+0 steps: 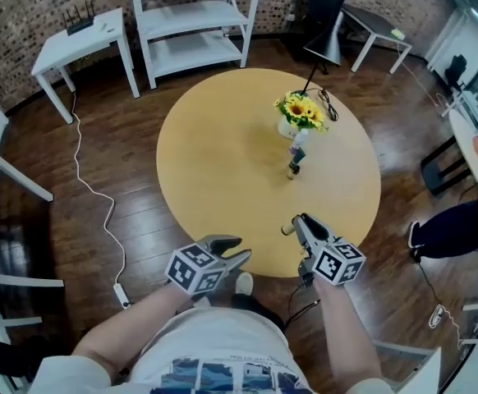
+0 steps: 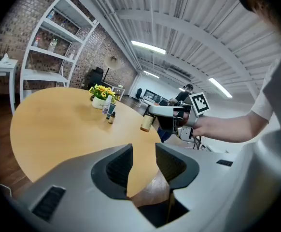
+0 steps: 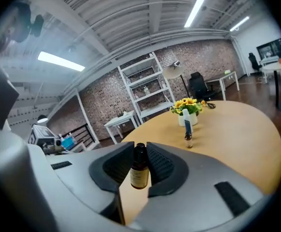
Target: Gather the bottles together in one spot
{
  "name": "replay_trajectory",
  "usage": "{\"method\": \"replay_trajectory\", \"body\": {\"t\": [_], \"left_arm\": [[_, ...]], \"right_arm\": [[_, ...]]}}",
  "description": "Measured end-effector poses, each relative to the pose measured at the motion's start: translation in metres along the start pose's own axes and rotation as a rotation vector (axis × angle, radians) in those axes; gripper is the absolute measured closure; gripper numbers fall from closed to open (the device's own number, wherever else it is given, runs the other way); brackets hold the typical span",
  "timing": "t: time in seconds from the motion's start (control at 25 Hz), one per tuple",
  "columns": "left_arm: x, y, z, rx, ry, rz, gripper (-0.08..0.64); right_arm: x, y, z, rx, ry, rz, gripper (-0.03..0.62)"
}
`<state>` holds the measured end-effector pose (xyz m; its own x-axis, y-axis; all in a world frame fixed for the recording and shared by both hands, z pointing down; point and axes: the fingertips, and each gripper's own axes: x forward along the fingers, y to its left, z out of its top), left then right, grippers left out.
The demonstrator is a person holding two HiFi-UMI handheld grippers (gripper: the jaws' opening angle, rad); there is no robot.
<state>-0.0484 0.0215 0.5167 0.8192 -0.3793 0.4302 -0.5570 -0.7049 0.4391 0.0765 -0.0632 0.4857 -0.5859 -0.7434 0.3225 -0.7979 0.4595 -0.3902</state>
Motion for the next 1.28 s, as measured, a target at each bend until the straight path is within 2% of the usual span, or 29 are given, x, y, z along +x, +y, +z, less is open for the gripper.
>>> {"method": "replay_trajectory", "body": {"t": [0.12,0.28,0.44,0.56,0.84,1.12,1.28], "left_arm": [[0.015,0.017,0.004,-0.016,0.040,0.076,0.403],[0.036,0.028,0.013,-0.050,0.073,0.114,0.405],[0.060,0.034,0.021,-0.090,0.083,0.136,0.403],[0.073,0.043,0.020,-0.147,0.093,0.156,0.403],[0.092,0.056,0.024,-0.197,0.094,0.210,0.403],[0.104,0.060,0.025,-0.219,0.095,0.221,0.404],[0.111,0.062,0.026,-0.220,0.094,0.215,0.405]], "right_arm": [[0.025,-0.038,0.006,-0.080,-0.005,-0.042,0.531],[0.064,-0.086,0.006,-0.202,0.016,-0.095,0.531],[0.099,-0.129,-0.004,-0.235,0.049,-0.102,0.531],[0.123,-0.151,-0.013,-0.227,0.066,-0.105,0.531],[0.160,-0.185,-0.026,-0.268,0.118,-0.139,0.531],[0.169,-0.193,-0.032,-0.240,0.123,-0.120,0.526],[0.167,-0.192,-0.036,-0.265,0.119,-0.116,0.514]]}}
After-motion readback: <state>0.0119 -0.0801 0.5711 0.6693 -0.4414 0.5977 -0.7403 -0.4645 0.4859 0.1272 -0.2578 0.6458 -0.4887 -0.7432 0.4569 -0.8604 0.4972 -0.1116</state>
